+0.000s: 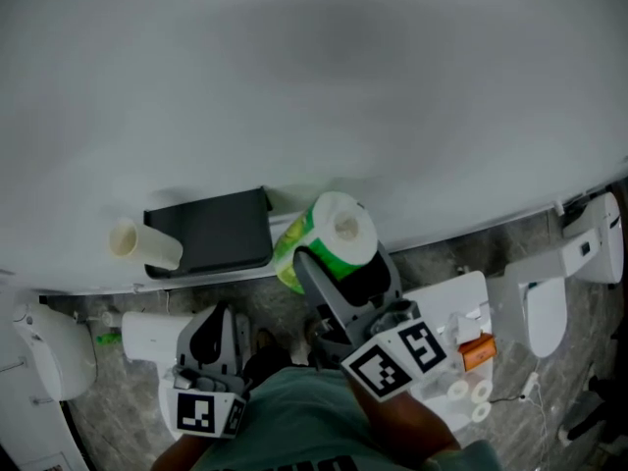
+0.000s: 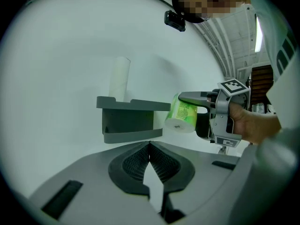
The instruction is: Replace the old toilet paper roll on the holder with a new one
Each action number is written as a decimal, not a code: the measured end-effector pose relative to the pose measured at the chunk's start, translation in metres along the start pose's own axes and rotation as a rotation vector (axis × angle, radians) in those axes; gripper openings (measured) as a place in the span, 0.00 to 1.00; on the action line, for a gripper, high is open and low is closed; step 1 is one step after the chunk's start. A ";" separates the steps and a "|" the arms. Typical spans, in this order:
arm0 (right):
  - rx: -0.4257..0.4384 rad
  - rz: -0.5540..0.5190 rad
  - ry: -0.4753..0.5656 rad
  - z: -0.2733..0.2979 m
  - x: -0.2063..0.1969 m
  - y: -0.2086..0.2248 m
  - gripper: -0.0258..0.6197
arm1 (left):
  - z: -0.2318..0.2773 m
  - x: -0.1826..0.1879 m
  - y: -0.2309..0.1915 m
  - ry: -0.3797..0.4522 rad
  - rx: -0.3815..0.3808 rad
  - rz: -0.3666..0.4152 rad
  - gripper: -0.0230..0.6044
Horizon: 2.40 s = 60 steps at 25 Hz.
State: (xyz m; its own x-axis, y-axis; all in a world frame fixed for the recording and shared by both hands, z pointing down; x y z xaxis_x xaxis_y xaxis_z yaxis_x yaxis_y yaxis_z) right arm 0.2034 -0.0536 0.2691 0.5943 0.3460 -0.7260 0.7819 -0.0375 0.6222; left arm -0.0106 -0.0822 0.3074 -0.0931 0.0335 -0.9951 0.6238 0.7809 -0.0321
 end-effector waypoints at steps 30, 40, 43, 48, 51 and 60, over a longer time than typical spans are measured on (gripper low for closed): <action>-0.153 0.589 0.051 0.018 -0.055 0.023 0.69 | 0.000 -0.010 -0.028 -0.033 0.010 0.020 0.04; -0.160 0.673 0.076 0.012 -0.072 0.016 0.69 | 0.000 -0.008 -0.035 -0.032 -0.028 0.010 0.04; -0.163 0.681 0.086 0.009 -0.076 0.014 0.69 | -0.003 -0.007 -0.039 -0.027 -0.048 0.012 0.04; -0.171 0.703 0.110 0.005 -0.081 0.009 0.69 | -0.002 0.000 -0.046 -0.012 -0.070 0.017 0.04; -0.170 0.714 0.129 0.001 -0.083 0.005 0.69 | -0.004 0.006 -0.051 -0.010 -0.086 0.024 0.04; -0.183 0.751 0.184 -0.006 -0.089 -0.001 0.69 | -0.004 0.010 -0.065 -0.040 -0.143 0.025 0.04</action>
State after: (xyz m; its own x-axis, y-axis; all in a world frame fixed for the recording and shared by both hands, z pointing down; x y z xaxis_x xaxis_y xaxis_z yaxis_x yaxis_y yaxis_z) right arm 0.1485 -0.0792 0.3351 0.8974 0.4391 -0.0428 0.1313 -0.1733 0.9761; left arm -0.0548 -0.1305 0.2999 -0.0457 0.0312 -0.9985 0.5087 0.8609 0.0037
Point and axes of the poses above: the fingertips, and each gripper's own axes: z forward along the fingers, y to its right, x out of its top, the point moved 6 cm from there along -z, backward along the fingers, and after that the axes turned 15 degrees about y, right-handed, at the moved point
